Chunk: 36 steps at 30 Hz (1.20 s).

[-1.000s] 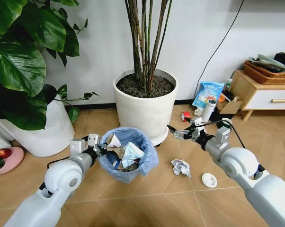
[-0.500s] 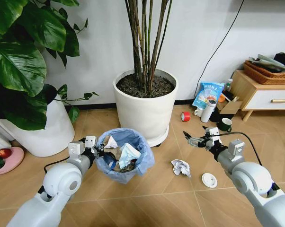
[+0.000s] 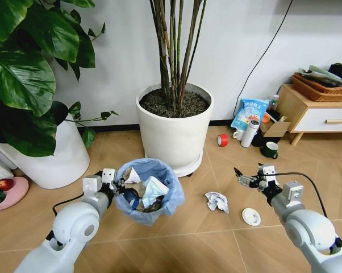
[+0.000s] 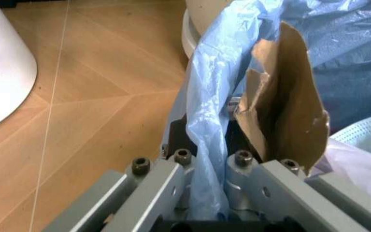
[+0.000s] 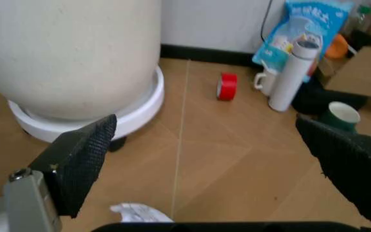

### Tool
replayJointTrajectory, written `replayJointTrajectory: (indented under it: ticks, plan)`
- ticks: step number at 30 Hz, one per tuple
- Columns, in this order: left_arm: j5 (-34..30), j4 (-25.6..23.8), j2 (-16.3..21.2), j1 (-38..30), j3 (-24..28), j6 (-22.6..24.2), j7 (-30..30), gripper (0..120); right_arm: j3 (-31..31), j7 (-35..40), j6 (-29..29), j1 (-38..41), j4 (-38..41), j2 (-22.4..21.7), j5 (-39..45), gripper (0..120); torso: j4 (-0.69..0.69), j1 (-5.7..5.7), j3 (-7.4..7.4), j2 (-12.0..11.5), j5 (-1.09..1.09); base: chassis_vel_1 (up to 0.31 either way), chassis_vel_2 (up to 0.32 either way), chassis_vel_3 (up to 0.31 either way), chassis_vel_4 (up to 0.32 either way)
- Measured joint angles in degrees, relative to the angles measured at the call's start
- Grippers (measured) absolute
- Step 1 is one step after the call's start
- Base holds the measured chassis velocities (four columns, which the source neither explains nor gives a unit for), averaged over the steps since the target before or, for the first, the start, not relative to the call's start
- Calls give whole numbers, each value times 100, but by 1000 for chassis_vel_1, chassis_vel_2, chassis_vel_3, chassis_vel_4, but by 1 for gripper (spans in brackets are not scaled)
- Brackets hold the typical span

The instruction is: Pick up the trash bin and place the garbage on the floor into it.

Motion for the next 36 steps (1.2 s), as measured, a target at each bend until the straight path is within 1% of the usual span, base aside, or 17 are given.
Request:
replayJointTrajectory:
  ticks: [7, 9, 11, 12, 15, 16, 17, 19, 27, 31, 36]
  plan:
    - [30, -56, -60, 122, -94, -8, 5, 0, 36, -1, 108, -105, -104, 123, -86, 100, 0, 0, 0, 0, 0, 0, 0, 0, 0]
    - [91, -69, -135, 250, -221, -24, 19, 0, 59, -5, 126, -233, 90, 234, -120, 100, 0, 0, 0, 0, 1, 0, 0, 0, 0]
    - [322, -115, -207, 476, -392, -74, 164, 0, 147, -9, 125, -373, 357, 399, -184, 100, 0, 0, 0, 0, -3, 0, 0, 0, 0]
    - [322, -115, -207, 476, -392, -74, 164, 0, 147, -9, 125, -373, 357, 399, -184, 100, 0, 0, 0, 0, -3, 0, 0, 0, 0]
    - [890, -203, -364, 910, -703, -154, 480, 0, 292, -27, 154, -628, 701, 694, -401, 100, 0, 0, 0, 0, -1, 0, 0, 0, 0]
    - [890, -203, -364, 910, -703, -154, 480, 0, 292, -27, 154, -628, 701, 694, -401, 100, 0, 0, 0, 0, -1, 0, 0, 0, 0]
    - [1074, -234, -450, 1065, -826, -181, 553, 0, 352, -77, 189, -745, 826, 797, -509, 100, 1, 0, 0, 0, -1, 0, 0, 0, 0]
    - [1236, -284, -582, 1234, -993, -211, 587, 0, 411, -121, 223, -911, 982, 917, -614, 100, 1, 0, -1, 0, -2, 0, 0, 0, 0]
    - [1366, -516, -864, 1556, -1358, -230, 590, 0, 547, -330, 388, -1308, 1233, 1246, -987, 100, 0, 0, -1, 0, 0, 0, 0, 0, 0]
    - [1429, -605, -879, 1665, -1426, -237, 600, 0, 609, -469, 471, -1476, 1309, 1323, -1105, 100, 0, 0, 0, 0, 0, 0, 0, 0, 0]
    - [1484, -650, -898, 1694, -1401, -254, 607, 0, 650, -490, 549, -1490, 1269, 1354, -1156, 100, 0, 0, 0, 0, 0, 42, -32, -41, 38]
